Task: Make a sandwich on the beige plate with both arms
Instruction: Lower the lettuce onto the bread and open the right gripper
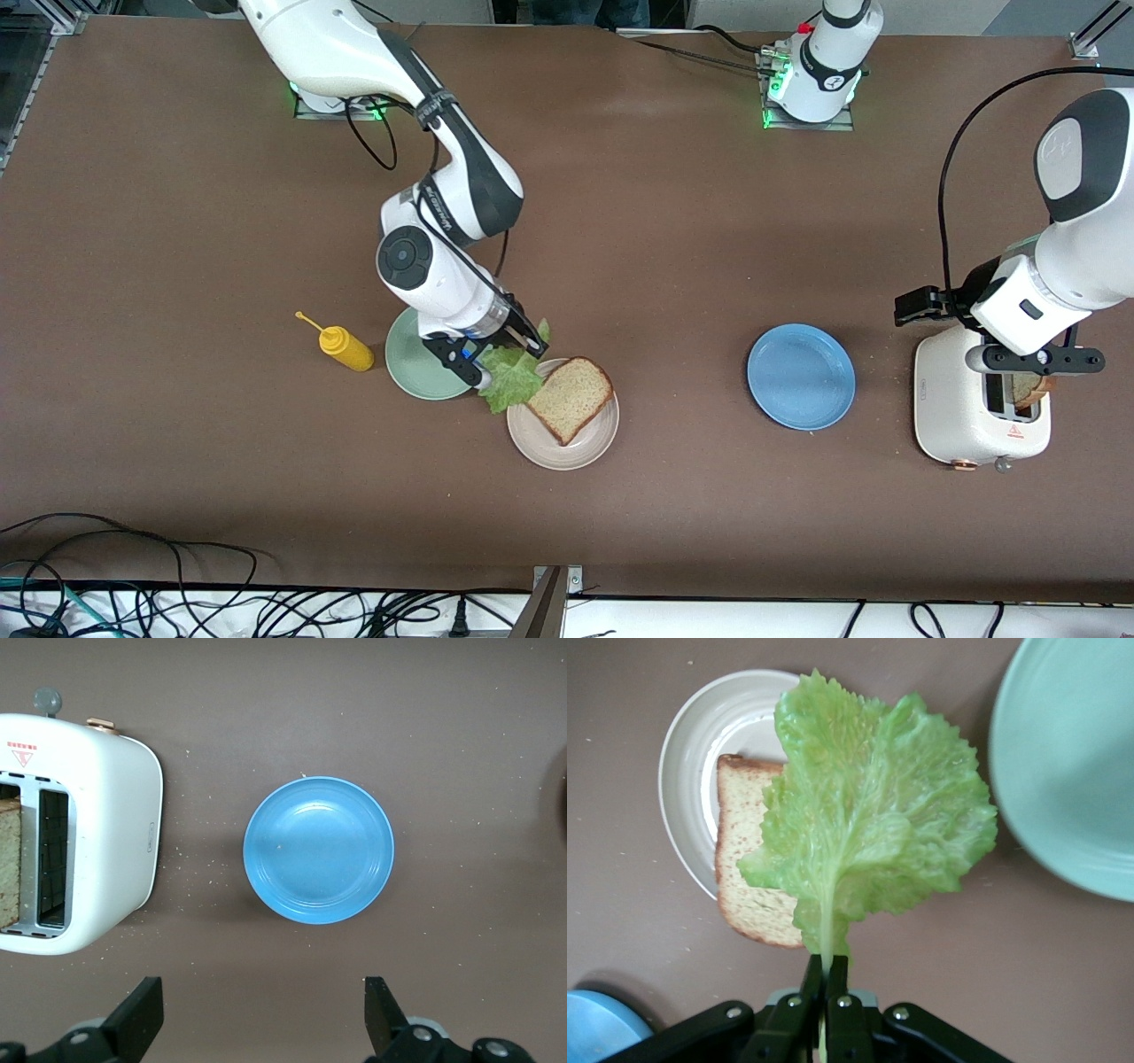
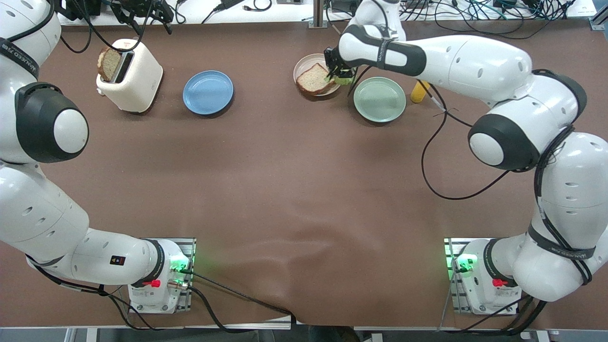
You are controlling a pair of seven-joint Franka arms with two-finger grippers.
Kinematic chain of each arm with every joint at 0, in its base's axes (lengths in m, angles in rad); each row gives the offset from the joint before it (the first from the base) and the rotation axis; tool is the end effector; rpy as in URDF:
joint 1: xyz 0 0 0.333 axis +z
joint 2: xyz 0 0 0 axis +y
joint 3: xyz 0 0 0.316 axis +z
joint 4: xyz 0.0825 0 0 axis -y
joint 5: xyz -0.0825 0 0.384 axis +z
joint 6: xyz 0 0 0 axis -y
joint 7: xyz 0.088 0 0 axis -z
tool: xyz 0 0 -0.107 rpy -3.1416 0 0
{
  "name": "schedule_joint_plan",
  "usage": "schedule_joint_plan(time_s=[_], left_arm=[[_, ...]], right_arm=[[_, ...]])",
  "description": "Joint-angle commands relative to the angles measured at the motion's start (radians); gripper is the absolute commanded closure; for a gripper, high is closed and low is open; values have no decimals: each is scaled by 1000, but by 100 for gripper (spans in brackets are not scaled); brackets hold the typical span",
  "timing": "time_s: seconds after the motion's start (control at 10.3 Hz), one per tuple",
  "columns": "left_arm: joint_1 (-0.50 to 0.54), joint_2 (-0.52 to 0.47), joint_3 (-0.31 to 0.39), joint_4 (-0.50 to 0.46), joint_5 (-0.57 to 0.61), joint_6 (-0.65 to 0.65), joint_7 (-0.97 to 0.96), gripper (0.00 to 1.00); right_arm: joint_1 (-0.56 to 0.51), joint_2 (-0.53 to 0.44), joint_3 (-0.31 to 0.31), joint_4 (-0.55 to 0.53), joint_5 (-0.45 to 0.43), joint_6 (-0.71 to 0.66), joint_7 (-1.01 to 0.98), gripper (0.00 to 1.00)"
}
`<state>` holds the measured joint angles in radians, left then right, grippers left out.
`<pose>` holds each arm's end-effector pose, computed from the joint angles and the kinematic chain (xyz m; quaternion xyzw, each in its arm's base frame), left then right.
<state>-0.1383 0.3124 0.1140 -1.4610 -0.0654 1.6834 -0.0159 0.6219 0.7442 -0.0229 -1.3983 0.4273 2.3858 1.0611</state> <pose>0.6455 -0.0313 0.4985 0.9989 -0.0011 -0.0442 0.0138 0.6183 0.4315 0.2893 -0.9157 0.3507 0.0346 0.1932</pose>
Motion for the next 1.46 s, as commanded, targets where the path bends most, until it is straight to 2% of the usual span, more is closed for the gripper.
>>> schedule_joint_plan(time_s=[0.0,0.1,0.19,0.29,0.49,0.58,0.78,0.87,1.16,1.36], left_arm=[[-7,-1,4,-2,-4,4,17,0],[-6,2,4,-1,-4,4,17,0],[-6,4,4,-1,-2,4,17,0],[-7,4,4,-1,-4,4,17,0],[-7,7,4,-2,-2,4,17,0],[-7,7,4,-2,-2,4,17,0],[-7,7,4,-1,-2,4,17,0],[-9,7,4,-2,-2,4,14,0],[-10,7,4,-1,-2,4,7,0],[-10,7,4,-1,-2,4,7,0]], right_arm=[[7,70,21,57,123,148,14,100],[9,105,23,99,133,186,13,100],[9,133,23,128,133,203,10,57],[9,144,23,146,133,226,7,36],[4,121,17,147,116,219,7,29],[-2,101,14,141,75,205,5,22],[-7,34,-64,140,-63,-18,-31,16],[-8,-9,-83,140,-105,-128,-127,14],[-7,-109,-230,139,-105,-466,-463,8],[-17,-157,-323,127,-107,-664,-699,8]])
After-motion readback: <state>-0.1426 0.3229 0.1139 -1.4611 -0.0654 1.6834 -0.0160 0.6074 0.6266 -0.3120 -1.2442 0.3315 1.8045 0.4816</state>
